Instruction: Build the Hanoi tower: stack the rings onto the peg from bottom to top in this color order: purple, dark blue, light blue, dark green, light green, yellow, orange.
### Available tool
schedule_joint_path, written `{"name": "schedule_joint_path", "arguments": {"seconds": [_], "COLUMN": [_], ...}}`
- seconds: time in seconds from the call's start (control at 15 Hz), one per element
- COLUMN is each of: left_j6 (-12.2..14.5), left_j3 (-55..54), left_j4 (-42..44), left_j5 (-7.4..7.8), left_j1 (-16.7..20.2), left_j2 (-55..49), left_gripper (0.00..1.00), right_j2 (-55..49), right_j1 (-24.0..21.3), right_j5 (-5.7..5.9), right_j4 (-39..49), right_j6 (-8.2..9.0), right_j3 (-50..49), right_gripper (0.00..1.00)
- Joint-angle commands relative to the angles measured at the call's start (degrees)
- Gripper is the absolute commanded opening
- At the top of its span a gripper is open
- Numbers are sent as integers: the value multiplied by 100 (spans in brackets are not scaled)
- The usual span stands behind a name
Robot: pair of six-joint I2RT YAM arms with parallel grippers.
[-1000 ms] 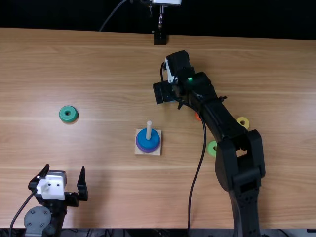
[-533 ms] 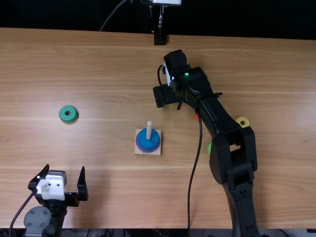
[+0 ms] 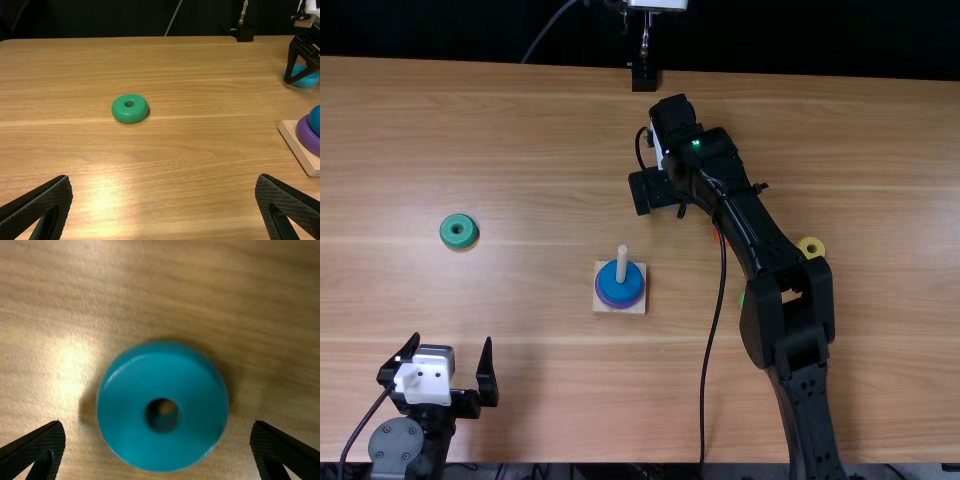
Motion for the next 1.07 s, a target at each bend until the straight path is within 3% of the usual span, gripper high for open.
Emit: {"name": "schedule_joint_path", "arguments": {"seconds": [0.0, 0.33, 0.4, 0.6, 0.73, 1.0], "left_j6": [34, 24, 24, 24, 24, 24], "left_j3": [-607, -607, -607, -607, -607, -607], "left_j4": [-440, -440, -440, -440, -440, -440], "left_j5": [29, 29, 29, 29, 29, 40], "left_j1": [35, 35, 35, 35, 35, 35], "left_j2": [-67, -67, -67, -67, -67, -67], "left_gripper": [100, 100, 100, 100, 100, 100], "right_j2": [157, 262, 280, 280, 280, 280], "right_j1": [72, 80, 107, 124, 124, 124], "right_j5": [31, 31, 31, 31, 31, 31], "right_j4": [-12, 51, 30, 51, 62, 51], "right_j6": [34, 44, 44, 55, 65, 55], "right_j3": [175, 201, 219, 219, 219, 201], "right_gripper": [100, 100, 94, 57, 27, 0]}}
